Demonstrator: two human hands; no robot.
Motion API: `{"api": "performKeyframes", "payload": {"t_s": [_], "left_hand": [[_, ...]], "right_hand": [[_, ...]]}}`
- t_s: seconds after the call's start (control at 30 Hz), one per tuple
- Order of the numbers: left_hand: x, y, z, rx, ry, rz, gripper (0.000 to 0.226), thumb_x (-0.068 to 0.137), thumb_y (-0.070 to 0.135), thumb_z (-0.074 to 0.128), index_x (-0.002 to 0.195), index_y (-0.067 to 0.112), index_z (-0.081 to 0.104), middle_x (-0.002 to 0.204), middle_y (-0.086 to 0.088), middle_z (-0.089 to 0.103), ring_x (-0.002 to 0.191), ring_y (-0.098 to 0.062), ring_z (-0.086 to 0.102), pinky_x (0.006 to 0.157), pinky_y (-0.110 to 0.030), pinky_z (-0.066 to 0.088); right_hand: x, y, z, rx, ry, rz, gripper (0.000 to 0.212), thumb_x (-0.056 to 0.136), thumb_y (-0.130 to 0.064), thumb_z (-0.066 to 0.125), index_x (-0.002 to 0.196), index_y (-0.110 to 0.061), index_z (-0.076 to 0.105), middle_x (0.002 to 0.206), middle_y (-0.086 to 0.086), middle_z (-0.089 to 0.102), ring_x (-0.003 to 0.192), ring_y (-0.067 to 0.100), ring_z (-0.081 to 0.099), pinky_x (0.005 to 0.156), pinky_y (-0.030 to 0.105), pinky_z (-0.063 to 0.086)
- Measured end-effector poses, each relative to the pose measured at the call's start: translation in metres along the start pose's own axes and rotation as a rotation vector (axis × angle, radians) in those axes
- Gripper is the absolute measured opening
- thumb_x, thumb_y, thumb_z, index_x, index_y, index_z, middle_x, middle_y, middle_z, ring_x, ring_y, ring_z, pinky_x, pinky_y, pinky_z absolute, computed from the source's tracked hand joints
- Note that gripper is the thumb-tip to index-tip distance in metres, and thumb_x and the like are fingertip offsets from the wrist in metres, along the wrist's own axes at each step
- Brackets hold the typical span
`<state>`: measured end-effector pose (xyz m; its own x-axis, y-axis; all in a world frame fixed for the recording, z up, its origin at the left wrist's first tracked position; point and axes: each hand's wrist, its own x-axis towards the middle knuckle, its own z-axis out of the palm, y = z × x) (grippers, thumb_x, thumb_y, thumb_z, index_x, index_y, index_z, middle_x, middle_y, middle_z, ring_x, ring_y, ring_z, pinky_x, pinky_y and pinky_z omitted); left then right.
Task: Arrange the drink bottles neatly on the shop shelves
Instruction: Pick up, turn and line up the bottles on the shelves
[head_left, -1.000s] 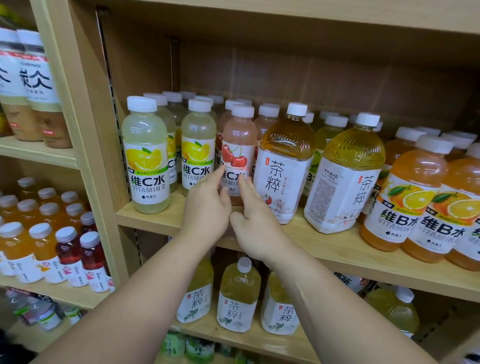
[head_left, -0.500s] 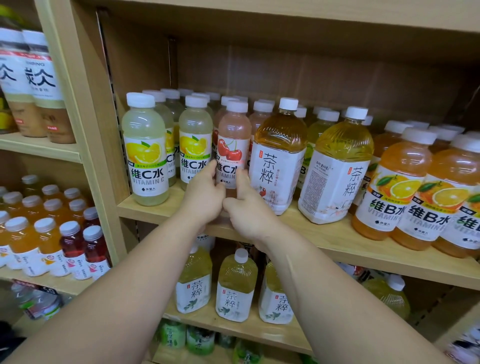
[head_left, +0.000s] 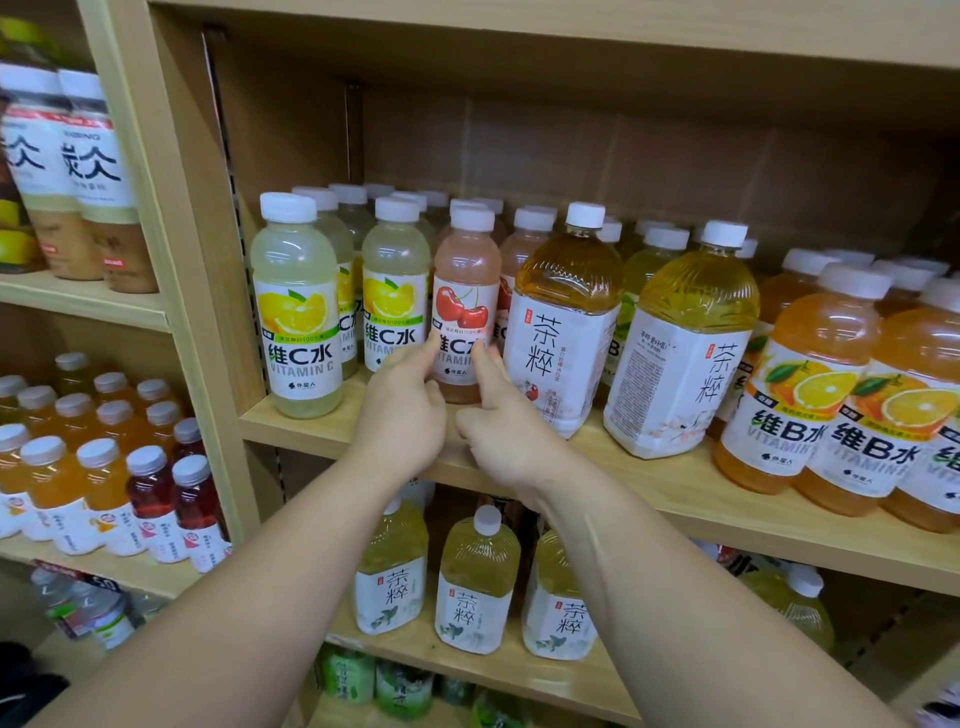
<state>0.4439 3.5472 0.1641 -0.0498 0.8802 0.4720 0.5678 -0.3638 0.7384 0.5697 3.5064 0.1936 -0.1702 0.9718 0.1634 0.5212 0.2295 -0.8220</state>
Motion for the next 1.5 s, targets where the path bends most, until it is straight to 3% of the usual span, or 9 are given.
{"api": "performKeyframes", "payload": {"t_s": [0.13, 0.23, 0.47, 0.53, 0.7, 0.93, 1.13, 1.33, 1.5], "left_hand": [[-0.004, 0.002, -0.007, -0.027, -0.006, -0.002, 0.061, 0.094, -0.004, 0.051, 0.151, 0.018, 0.049, 0.143, -0.004, 0.056, 0.128, -0.019, 0.058, 0.114, -0.036, 0.042], [-0.016, 0.005, -0.012, -0.061, 0.109, 0.026, 0.05, 0.095, 0.005, 0.059, 0.143, 0.023, 0.057, 0.126, 0.005, 0.059, 0.117, -0.017, 0.06, 0.106, -0.04, 0.048], [-0.058, 0.059, 0.002, -0.19, 0.236, 0.215, 0.026, 0.091, 0.02, 0.07, 0.112, 0.034, 0.064, 0.104, 0.012, 0.06, 0.099, 0.004, 0.059, 0.084, -0.014, 0.046], [-0.068, 0.086, 0.017, -0.225, 0.191, 0.252, 0.023, 0.087, 0.032, 0.066, 0.109, 0.035, 0.063, 0.104, 0.017, 0.06, 0.099, 0.001, 0.06, 0.085, -0.02, 0.045], [-0.091, 0.151, 0.076, -0.323, 0.067, 0.312, 0.021, 0.081, 0.044, 0.063, 0.102, 0.044, 0.061, 0.105, 0.02, 0.061, 0.099, -0.004, 0.061, 0.081, -0.012, 0.045], [-0.137, 0.245, 0.182, -0.402, -0.037, 0.397, 0.032, 0.079, 0.05, 0.062, 0.109, 0.038, 0.063, 0.106, 0.015, 0.063, 0.101, -0.011, 0.063, 0.085, -0.033, 0.052], [-0.18, 0.331, 0.258, -0.472, -0.039, 0.447, 0.032, 0.079, 0.045, 0.064, 0.111, 0.041, 0.06, 0.107, 0.014, 0.062, 0.101, -0.014, 0.065, 0.085, -0.021, 0.049], [-0.192, 0.387, 0.32, -0.403, -0.13, 0.332, 0.045, 0.078, 0.05, 0.069, 0.12, 0.041, 0.058, 0.115, 0.019, 0.062, 0.108, -0.003, 0.061, 0.092, -0.028, 0.052], [-0.16, 0.404, 0.364, -0.33, -0.26, 0.095, 0.079, 0.079, 0.052, 0.077, 0.147, 0.035, 0.041, 0.144, 0.015, 0.052, 0.126, -0.006, 0.054, 0.107, -0.042, 0.05]], "right_hand": [[-0.003, 0.003, 0.001, 0.134, 0.026, -0.037, 0.089, 0.078, -0.017, 0.046, 0.16, -0.04, 0.02, 0.165, -0.02, 0.023, 0.153, 0.003, 0.017, 0.127, 0.042, 0.018], [-0.022, 0.006, -0.008, 0.198, 0.025, -0.085, 0.079, 0.088, -0.005, 0.048, 0.158, -0.035, 0.029, 0.145, -0.037, 0.04, 0.137, -0.013, 0.036, 0.124, 0.032, 0.026], [-0.085, 0.031, -0.069, 0.138, 0.23, -0.189, 0.045, 0.1, -0.005, 0.056, 0.141, -0.024, 0.056, 0.139, -0.011, 0.06, 0.123, -0.008, 0.056, 0.102, 0.011, 0.043], [-0.105, 0.04, -0.095, 0.134, 0.299, -0.188, 0.041, 0.1, -0.004, 0.057, 0.135, -0.024, 0.06, 0.133, -0.009, 0.063, 0.118, -0.007, 0.058, 0.093, 0.007, 0.043], [-0.153, 0.071, -0.162, 0.18, 0.438, -0.135, 0.035, 0.098, -0.005, 0.06, 0.125, -0.026, 0.066, 0.12, -0.008, 0.068, 0.105, 0.0, 0.063, 0.087, 0.011, 0.047], [-0.23, 0.12, -0.272, 0.096, 0.591, -0.202, 0.026, 0.088, -0.018, 0.063, 0.111, -0.028, 0.071, 0.113, -0.005, 0.067, 0.106, 0.009, 0.066, 0.09, 0.021, 0.052], [-0.296, 0.157, -0.368, -0.007, 0.711, -0.28, 0.015, 0.086, -0.02, 0.064, 0.096, -0.028, 0.072, 0.098, -0.012, 0.067, 0.095, 0.01, 0.066, 0.076, 0.012, 0.045], [-0.32, 0.203, -0.439, -0.071, 0.777, -0.225, 0.019, 0.09, -0.027, 0.066, 0.106, -0.037, 0.066, 0.109, -0.023, 0.057, 0.111, 0.003, 0.057, 0.088, 0.019, 0.046], [-0.306, 0.232, -0.466, -0.069, 0.705, -0.153, 0.05, 0.092, -0.033, 0.069, 0.133, -0.049, 0.046, 0.134, -0.025, 0.044, 0.126, -0.003, 0.047, 0.105, 0.035, 0.048]]}}
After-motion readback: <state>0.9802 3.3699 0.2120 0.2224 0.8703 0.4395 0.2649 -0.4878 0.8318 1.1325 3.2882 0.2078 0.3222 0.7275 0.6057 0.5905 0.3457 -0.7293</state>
